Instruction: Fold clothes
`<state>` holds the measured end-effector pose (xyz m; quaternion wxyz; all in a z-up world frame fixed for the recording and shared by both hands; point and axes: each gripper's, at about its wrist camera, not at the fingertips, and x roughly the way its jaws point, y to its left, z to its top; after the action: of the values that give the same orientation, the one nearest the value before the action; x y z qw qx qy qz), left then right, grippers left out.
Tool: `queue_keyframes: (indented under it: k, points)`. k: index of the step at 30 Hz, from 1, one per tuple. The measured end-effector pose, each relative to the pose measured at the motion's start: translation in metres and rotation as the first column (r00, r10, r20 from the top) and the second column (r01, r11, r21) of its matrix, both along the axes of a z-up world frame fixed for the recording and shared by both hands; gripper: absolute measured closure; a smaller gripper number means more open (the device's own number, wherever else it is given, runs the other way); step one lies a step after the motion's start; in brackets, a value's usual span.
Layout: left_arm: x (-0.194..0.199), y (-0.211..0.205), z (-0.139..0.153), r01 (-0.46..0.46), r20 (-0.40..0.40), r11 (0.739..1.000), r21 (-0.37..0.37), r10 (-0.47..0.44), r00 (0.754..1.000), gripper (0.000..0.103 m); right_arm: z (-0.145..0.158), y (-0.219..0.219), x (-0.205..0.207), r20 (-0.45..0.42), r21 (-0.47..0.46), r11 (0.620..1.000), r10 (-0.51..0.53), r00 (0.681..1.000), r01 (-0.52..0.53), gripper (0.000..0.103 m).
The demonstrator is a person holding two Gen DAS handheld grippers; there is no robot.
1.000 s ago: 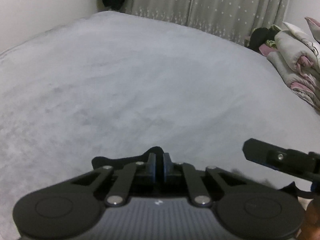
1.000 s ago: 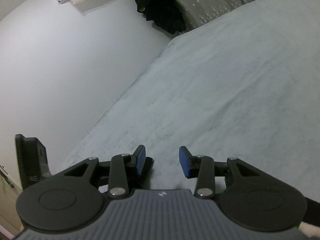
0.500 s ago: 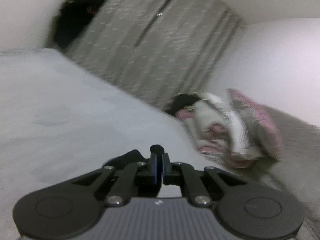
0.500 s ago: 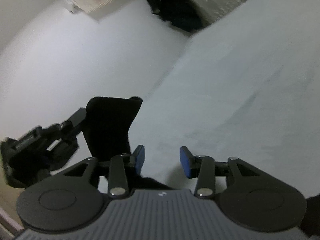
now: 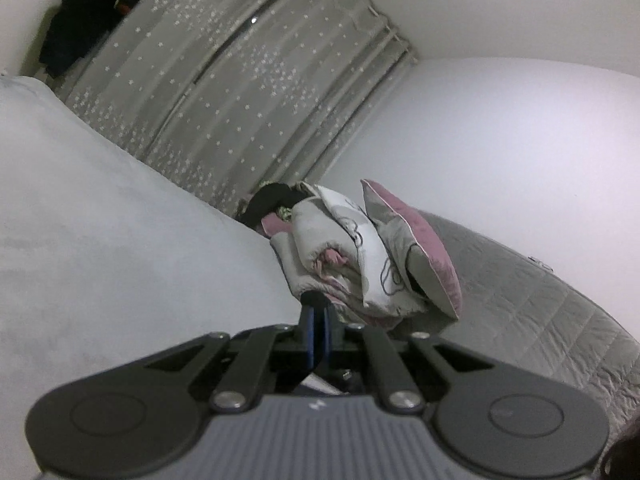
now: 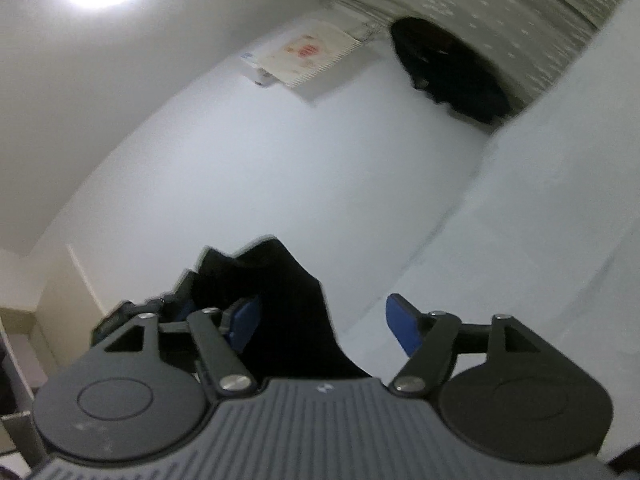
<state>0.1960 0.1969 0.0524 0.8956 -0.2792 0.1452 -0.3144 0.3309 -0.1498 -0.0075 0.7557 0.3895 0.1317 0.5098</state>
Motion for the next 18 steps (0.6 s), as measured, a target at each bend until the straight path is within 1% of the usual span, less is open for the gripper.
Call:
queue_keyframes:
  k: [1,5,10,11,12,13,14,15,16,17,18]
  points:
    - [-0.001,0.0,0.0,0.003,0.0,1.0,-0.006,-0.003,1.0,0.099,0.002,-0.002,-0.001,0.018,0.015,1.0,0.005,1.0,-0.005,0.025]
    - [0.0,-0.001,-0.003,0.025,-0.003,0.999,-0.037,-0.025,1.0,0.099,0.005,-0.007,0.0,0.056,0.07,0.997,0.018,0.998,-0.022,0.025]
    - [0.004,-0.004,-0.01,0.06,-0.018,0.994,-0.087,-0.062,0.998,0.099,0.005,-0.016,0.004,0.065,0.156,0.988,0.007,0.998,-0.017,0.025]
    - [0.005,-0.004,-0.012,0.064,-0.022,0.993,-0.095,-0.066,0.998,0.099,0.005,-0.017,0.005,0.069,0.173,0.985,0.014,0.998,-0.026,0.027]
    - [0.006,-0.005,-0.014,0.064,-0.026,0.994,-0.091,-0.067,0.997,0.098,0.005,-0.018,0.005,0.074,0.188,0.982,0.018,0.997,-0.032,0.032]
    - [0.007,-0.007,-0.016,0.062,-0.03,0.995,-0.082,-0.065,0.997,0.098,0.004,-0.02,0.005,0.081,0.206,0.978,0.023,0.996,-0.039,0.05]
    - [0.008,-0.008,-0.018,0.06,-0.031,0.996,-0.072,-0.062,0.998,0.098,0.004,-0.021,0.007,0.082,0.22,0.974,0.036,0.996,-0.053,0.072]
    - [0.007,-0.008,-0.019,0.056,-0.029,0.996,-0.063,-0.058,0.998,0.098,0.004,-0.022,0.009,0.076,0.223,0.973,0.039,0.996,-0.055,0.08]
    - [0.007,-0.009,-0.021,0.055,-0.026,0.997,-0.056,-0.057,0.998,0.098,0.004,-0.023,0.01,0.072,0.214,0.976,0.028,0.997,-0.042,0.085]
    - [0.006,-0.008,-0.022,0.055,-0.023,0.997,-0.05,-0.056,0.998,0.095,0.005,-0.023,0.01,0.068,0.205,0.978,0.015,0.998,-0.029,0.09]
    - [0.006,-0.008,-0.023,0.055,-0.019,0.997,-0.044,-0.056,0.998,0.084,0.006,-0.023,0.011,0.064,0.191,0.981,0.006,0.998,-0.018,0.09]
